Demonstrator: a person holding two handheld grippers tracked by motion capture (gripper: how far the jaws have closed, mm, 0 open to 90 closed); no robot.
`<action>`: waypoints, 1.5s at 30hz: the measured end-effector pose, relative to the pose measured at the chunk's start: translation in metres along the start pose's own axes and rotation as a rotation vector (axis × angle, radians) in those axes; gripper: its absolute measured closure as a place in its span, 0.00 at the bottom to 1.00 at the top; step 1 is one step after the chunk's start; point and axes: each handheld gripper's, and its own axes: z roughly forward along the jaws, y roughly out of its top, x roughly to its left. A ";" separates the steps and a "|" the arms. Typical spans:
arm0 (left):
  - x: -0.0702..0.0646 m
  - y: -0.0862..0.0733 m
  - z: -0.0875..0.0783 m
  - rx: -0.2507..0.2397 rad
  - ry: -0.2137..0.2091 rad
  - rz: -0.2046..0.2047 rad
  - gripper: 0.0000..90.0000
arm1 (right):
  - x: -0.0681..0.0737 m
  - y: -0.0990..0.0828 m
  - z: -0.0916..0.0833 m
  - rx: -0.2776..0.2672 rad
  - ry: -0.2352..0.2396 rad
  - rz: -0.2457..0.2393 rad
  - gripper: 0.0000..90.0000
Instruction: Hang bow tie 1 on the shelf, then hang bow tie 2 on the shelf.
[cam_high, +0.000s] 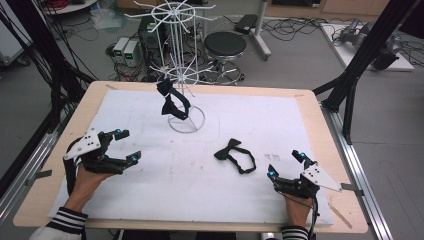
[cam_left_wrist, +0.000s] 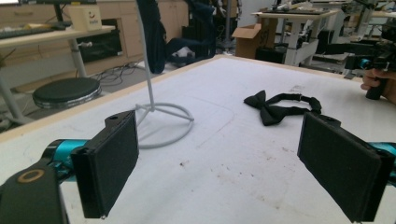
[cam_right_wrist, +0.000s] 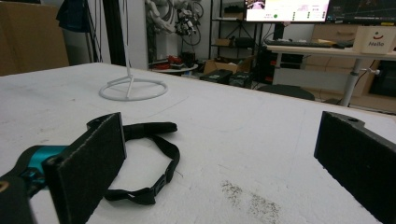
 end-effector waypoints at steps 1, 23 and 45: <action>0.000 0.000 0.000 -0.003 0.003 0.000 0.14 | 0.000 0.000 0.000 0.001 0.001 -0.004 0.02; -0.002 -0.008 -0.008 -0.047 0.021 0.018 0.15 | -0.006 0.001 0.000 -0.012 0.015 0.040 0.01; -0.006 -0.019 -0.003 -0.086 -0.006 0.029 0.15 | 0.000 0.054 0.023 0.166 0.268 -0.076 0.01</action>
